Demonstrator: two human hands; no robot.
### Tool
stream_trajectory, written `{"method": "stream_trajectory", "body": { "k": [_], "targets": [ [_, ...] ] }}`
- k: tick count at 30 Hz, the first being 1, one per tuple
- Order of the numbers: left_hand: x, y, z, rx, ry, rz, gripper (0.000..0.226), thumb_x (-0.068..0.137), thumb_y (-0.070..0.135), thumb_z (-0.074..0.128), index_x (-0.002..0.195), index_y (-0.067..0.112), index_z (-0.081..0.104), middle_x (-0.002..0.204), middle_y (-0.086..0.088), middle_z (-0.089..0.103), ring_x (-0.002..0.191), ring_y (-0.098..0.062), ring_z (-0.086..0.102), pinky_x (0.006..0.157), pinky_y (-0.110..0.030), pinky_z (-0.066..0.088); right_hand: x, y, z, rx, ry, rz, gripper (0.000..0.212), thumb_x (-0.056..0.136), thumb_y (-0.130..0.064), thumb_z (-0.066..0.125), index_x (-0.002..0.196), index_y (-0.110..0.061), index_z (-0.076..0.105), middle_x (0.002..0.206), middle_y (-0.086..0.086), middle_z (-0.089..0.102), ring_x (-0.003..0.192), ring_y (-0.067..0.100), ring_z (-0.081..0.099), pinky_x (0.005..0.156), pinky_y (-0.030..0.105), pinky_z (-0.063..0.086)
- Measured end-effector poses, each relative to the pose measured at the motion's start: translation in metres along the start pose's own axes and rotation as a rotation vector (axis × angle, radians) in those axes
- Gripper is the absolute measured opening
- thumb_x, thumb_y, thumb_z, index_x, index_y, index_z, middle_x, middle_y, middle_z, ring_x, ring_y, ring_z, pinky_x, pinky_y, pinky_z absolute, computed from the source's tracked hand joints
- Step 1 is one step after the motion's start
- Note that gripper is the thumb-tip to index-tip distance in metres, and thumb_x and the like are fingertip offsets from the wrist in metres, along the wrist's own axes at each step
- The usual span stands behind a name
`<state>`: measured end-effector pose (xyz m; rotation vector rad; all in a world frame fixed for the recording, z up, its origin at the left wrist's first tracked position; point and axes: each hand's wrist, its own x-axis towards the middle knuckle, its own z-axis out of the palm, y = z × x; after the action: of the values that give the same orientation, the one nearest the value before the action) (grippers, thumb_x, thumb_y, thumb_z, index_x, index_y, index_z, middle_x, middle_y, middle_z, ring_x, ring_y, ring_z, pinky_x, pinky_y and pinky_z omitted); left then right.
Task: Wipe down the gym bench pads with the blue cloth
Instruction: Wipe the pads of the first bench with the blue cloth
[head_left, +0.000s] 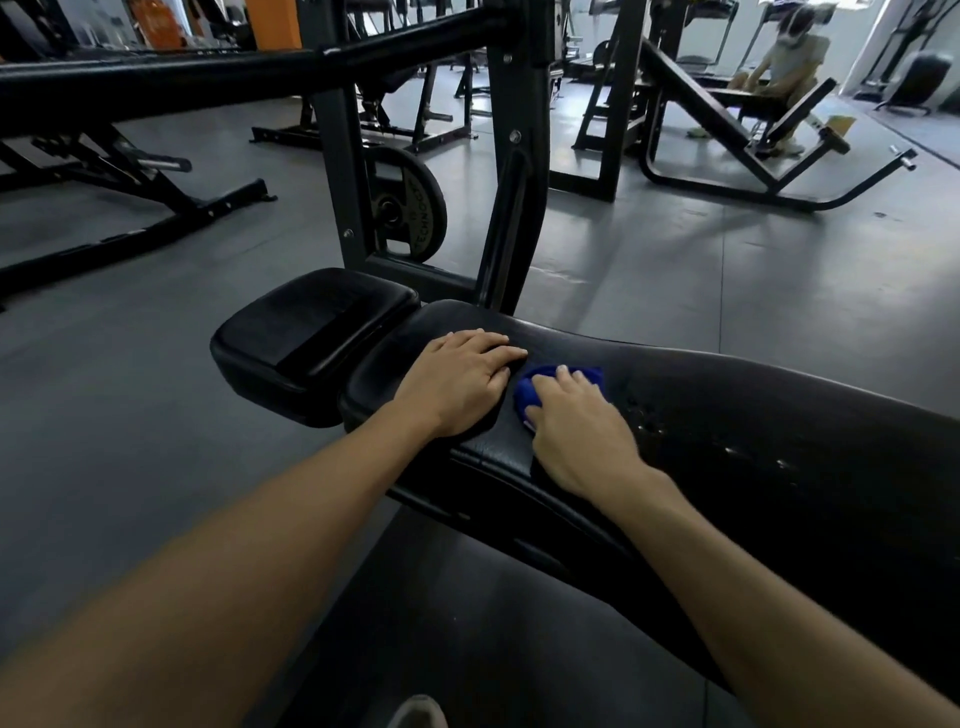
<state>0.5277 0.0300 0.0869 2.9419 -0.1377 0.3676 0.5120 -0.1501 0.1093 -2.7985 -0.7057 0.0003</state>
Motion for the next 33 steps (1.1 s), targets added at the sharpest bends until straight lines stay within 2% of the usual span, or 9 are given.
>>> {"method": "stream_trajectory", "body": {
  "k": [3,5,8,15,24,27,29,31,33],
  "targets": [
    [0.0,0.002,-0.001,-0.008,-0.002,0.003,0.044,0.107,0.037,0.037,0.15,0.038,0.047,0.16,0.008,0.04,0.15,-0.016,0.029,0.124,-0.041,0.021,-0.016,-0.015,0.005,0.014,0.001,-0.003,0.041,0.105,-0.029,0.043,0.142,-0.013,0.044,0.162,0.018,0.027,0.151,0.034,0.022,0.124,0.043,0.018],
    [-0.001,0.003,0.0,-0.02,-0.004,-0.008,0.043,0.107,0.037,0.038,0.149,0.035,0.049,0.159,0.006,0.042,0.15,-0.018,0.031,0.124,-0.042,0.022,-0.026,-0.022,0.006,0.044,0.021,-0.013,0.04,0.105,-0.029,0.043,0.142,-0.014,0.044,0.163,0.017,0.025,0.152,0.033,0.02,0.125,0.043,0.016],
    [-0.005,0.006,0.0,0.002,-0.043,-0.018,0.045,0.109,0.042,0.035,0.152,0.034,0.045,0.161,0.003,0.039,0.151,-0.02,0.029,0.124,-0.043,0.021,-0.046,-0.027,0.008,0.067,0.035,-0.043,0.04,0.106,-0.03,0.043,0.143,-0.015,0.044,0.163,0.014,0.026,0.153,0.029,0.018,0.125,0.039,0.013],
    [-0.017,0.013,-0.007,0.013,-0.226,-0.076,0.055,0.107,0.054,0.025,0.16,0.039,0.023,0.17,0.005,0.015,0.157,-0.017,0.008,0.127,-0.043,0.007,-0.083,-0.013,0.003,0.08,0.058,-0.133,0.044,0.104,-0.031,0.05,0.145,-0.016,0.045,0.161,0.007,0.033,0.151,0.022,0.024,0.124,0.034,0.014],
    [-0.062,0.025,-0.014,0.062,-0.281,-0.078,0.06,0.106,0.057,0.018,0.162,0.036,0.01,0.172,0.005,0.003,0.158,-0.016,-0.003,0.127,-0.04,-0.001,-0.127,0.024,-0.015,0.094,0.074,-0.108,0.044,0.103,-0.034,0.051,0.145,-0.023,0.045,0.16,-0.001,0.037,0.15,0.016,0.027,0.122,0.032,0.019],
    [-0.073,0.035,-0.017,-0.004,-0.217,-0.085,0.057,0.108,0.051,0.026,0.161,0.029,0.025,0.17,0.001,0.016,0.158,-0.019,0.006,0.128,-0.041,0.006,-0.14,0.037,-0.022,0.095,0.053,-0.077,0.04,0.104,-0.034,0.049,0.143,-0.023,0.048,0.159,-0.001,0.038,0.15,0.017,0.029,0.12,0.034,0.023],
    [-0.082,0.047,-0.02,-0.138,-0.077,-0.086,0.049,0.109,0.039,0.04,0.154,0.02,0.043,0.164,-0.003,0.034,0.154,-0.02,0.022,0.125,-0.035,0.016,-0.143,0.039,-0.025,0.103,0.055,-0.059,0.036,0.102,-0.035,0.052,0.136,-0.023,0.051,0.152,0.0,0.047,0.143,0.02,0.041,0.115,0.038,0.034],
    [-0.093,0.069,-0.021,-0.307,0.082,-0.048,0.042,0.106,0.026,0.05,0.146,0.012,0.053,0.154,-0.005,0.047,0.146,-0.019,0.038,0.117,-0.021,0.023,-0.139,0.035,-0.027,0.142,0.072,-0.029,0.037,0.099,-0.036,0.058,0.131,-0.021,0.048,0.133,0.0,0.059,0.117,0.02,0.059,0.096,0.036,0.048],
    [-0.103,0.096,-0.02,-0.412,0.147,0.045,0.041,0.104,0.017,0.054,0.144,0.007,0.053,0.149,-0.008,0.05,0.139,-0.019,0.045,0.114,-0.015,0.024,-0.131,0.032,-0.029,0.207,0.078,0.0,0.05,0.095,-0.035,0.065,0.134,-0.019,0.039,0.127,0.003,0.06,0.102,0.021,0.062,0.083,0.034,0.047]
  ]
}}
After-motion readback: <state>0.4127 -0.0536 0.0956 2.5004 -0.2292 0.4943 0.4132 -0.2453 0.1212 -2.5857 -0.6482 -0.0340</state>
